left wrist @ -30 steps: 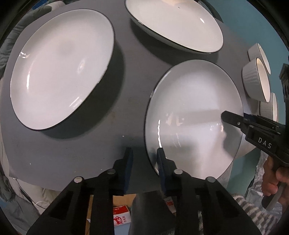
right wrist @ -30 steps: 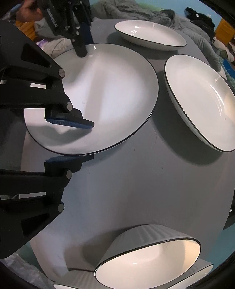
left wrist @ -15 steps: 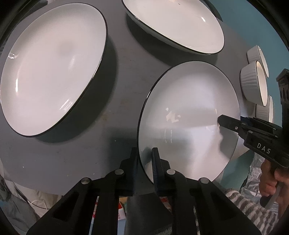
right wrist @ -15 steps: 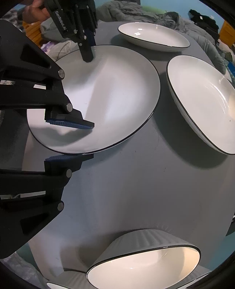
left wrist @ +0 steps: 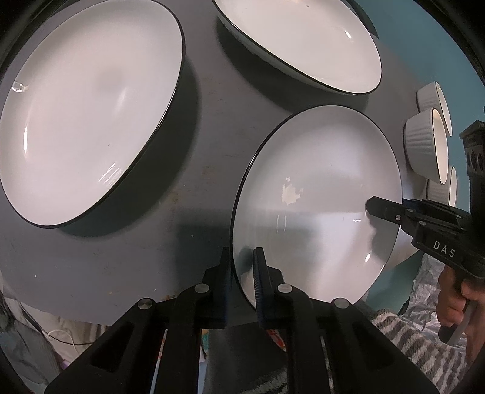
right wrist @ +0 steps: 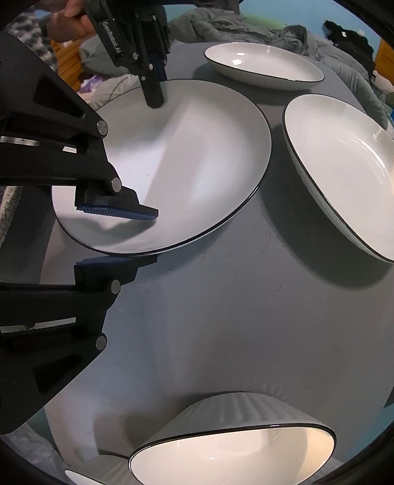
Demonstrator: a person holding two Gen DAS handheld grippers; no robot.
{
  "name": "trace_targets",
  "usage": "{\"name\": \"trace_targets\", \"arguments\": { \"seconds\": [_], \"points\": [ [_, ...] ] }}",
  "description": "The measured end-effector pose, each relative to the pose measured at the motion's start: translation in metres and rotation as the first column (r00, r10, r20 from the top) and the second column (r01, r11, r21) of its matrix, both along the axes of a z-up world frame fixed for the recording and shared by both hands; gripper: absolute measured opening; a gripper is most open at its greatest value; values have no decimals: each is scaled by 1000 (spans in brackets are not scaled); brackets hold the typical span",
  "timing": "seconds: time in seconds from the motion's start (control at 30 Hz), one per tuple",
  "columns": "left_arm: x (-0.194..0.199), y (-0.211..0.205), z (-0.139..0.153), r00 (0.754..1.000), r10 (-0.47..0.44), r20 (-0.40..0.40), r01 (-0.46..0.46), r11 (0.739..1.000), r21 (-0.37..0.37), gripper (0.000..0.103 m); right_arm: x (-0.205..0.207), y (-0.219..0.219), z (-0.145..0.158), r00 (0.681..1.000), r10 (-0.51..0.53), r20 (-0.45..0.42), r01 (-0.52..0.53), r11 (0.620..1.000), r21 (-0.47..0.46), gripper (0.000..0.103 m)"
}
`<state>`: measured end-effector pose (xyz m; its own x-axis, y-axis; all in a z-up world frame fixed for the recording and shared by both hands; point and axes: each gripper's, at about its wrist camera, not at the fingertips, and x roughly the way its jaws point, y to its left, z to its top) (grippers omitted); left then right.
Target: Organize plates and bowls
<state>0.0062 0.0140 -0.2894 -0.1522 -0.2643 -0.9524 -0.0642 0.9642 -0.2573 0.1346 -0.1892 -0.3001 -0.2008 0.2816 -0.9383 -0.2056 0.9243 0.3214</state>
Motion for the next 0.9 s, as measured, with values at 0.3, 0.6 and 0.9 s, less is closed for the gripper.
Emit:
{"name": "trace_targets", "arguments": {
  "seconds": [0.3,0.6,0.9],
  "points": [
    [-2,-5,3,1000,11,4,-11,1000,23,12,-8,-2,0,999,-28,-43,30,999,31,18],
    [-1,8,2,999,34,-1,-34,999,19,11,-28,0,-3,999,-32,-38,33,999,43,16],
    [-5,-1,5,1000,22,7,-22,999,25,11,-30,-2,3,999,-26,-30,27,998,51,15]
  ]
}}
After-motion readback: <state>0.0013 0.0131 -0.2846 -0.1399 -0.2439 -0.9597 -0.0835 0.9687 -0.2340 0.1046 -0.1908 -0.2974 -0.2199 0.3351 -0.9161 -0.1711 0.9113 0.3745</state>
